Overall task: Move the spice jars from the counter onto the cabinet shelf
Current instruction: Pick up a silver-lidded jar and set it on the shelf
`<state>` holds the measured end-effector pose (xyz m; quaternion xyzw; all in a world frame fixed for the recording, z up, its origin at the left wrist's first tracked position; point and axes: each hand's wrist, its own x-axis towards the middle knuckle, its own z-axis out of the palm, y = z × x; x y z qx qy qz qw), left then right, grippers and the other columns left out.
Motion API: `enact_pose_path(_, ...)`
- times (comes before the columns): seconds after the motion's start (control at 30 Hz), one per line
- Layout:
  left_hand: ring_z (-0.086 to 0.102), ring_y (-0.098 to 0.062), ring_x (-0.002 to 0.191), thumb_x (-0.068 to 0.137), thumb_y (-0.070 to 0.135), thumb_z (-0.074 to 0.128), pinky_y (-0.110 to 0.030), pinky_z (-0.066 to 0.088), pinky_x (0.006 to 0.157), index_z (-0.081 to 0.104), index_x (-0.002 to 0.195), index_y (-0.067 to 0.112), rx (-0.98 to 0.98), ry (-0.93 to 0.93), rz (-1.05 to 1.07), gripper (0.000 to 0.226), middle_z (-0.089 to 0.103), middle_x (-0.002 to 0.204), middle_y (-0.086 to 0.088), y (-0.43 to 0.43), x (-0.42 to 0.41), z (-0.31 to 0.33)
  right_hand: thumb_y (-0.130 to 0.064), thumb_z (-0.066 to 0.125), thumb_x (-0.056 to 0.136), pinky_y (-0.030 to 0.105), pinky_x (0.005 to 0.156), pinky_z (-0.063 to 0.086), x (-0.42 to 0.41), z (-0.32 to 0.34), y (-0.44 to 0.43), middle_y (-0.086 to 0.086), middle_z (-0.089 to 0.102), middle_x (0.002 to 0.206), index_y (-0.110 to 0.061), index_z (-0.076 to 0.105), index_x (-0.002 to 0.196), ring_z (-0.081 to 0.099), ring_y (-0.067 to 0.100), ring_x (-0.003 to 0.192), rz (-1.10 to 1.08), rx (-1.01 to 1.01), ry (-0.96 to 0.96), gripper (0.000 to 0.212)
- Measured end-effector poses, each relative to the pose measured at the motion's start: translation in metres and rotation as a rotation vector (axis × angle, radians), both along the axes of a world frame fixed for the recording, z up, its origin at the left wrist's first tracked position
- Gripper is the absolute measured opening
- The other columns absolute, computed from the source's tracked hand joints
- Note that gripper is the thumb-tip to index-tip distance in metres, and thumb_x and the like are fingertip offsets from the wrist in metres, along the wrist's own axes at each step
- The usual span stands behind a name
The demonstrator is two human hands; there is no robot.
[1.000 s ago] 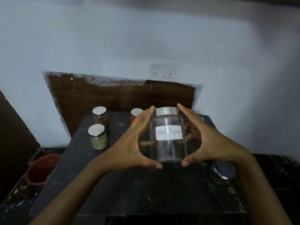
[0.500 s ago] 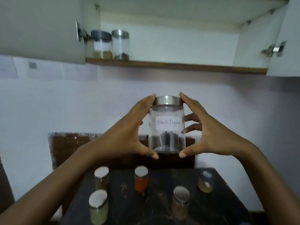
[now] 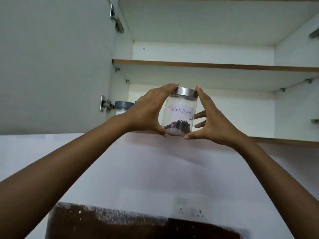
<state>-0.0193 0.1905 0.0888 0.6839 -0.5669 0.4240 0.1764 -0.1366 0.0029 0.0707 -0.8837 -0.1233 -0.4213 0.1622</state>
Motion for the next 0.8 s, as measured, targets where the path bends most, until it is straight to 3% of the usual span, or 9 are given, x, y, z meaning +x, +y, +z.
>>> enact_pose_path(0.07,0.019,-0.023,0.139,0.046,0.041,0.09,-0.047,0.027,0.11,0.008,0.149,0.022,-0.027,-0.039,0.102,0.132,0.019,0.154,0.002,-0.011,0.017,0.015,-0.021,0.09,0.054,0.011,0.064,0.051,0.027,0.014,-0.011,-0.017,0.005,0.153,-0.037,-0.005,0.146,0.055,0.004,0.096,0.002,-0.018,-0.025,0.133)
enact_pose_path(0.2,-0.003,-0.028,0.145,0.05,0.05,0.086,-0.051,0.006,0.114,-0.002,0.149,0.022,-0.009,-0.127,0.347,0.135,0.003,0.159,0.002,-0.03,0.053,0.028,-0.022,0.09,0.054,0.015,0.063,0.051,0.077,0.028,-0.03,-0.012,0.005,0.154,-0.032,-0.002,0.147,0.055,0.012,0.097,-0.001,-0.027,-0.046,0.132)
enact_pose_path(0.3,-0.005,-0.028,0.145,0.051,0.059,0.081,-0.054,-0.001,0.114,-0.007,0.149,0.022,0.051,-0.192,0.482,0.137,0.0,0.159,0.001,-0.04,0.079,0.035,-0.022,0.09,0.054,0.015,0.067,0.046,0.108,0.03,-0.043,-0.011,0.004,0.155,-0.03,-0.001,0.148,0.054,0.014,0.098,-0.015,-0.045,-0.058,0.131)
enact_pose_path(0.57,-0.003,-0.026,0.145,0.064,0.062,0.072,-0.052,0.0,0.114,-0.001,0.149,0.019,0.105,-0.124,0.533,0.12,0.006,0.159,0.0,-0.063,0.12,0.026,-0.019,0.09,0.054,0.026,0.078,0.049,0.155,0.027,-0.066,-0.008,0.006,0.155,-0.027,0.001,0.148,0.053,0.019,0.102,-0.01,-0.064,0.044,0.129)
enact_pose_path(0.7,0.0,-0.024,0.146,0.067,0.065,0.067,-0.049,0.002,0.115,0.003,0.149,0.018,0.112,-0.141,0.56,0.115,0.014,0.158,0.0,-0.07,0.138,0.024,-0.017,0.089,0.055,0.026,0.082,0.049,0.17,0.028,-0.073,-0.011,0.006,0.155,-0.026,0.004,0.148,0.052,0.02,0.104,0.004,-0.061,0.094,0.127)
enact_pose_path(0.8,-0.002,-0.023,0.146,0.07,0.066,0.064,-0.048,0.0,0.115,0.001,0.15,0.018,0.102,-0.145,0.551,0.112,0.006,0.159,0.0,-0.072,0.148,0.023,-0.011,0.087,0.058,0.019,0.077,0.048,0.18,0.029,-0.077,-0.01,0.008,0.154,-0.027,0.007,0.148,0.052,0.019,0.105,0.038,-0.021,0.121,0.122)
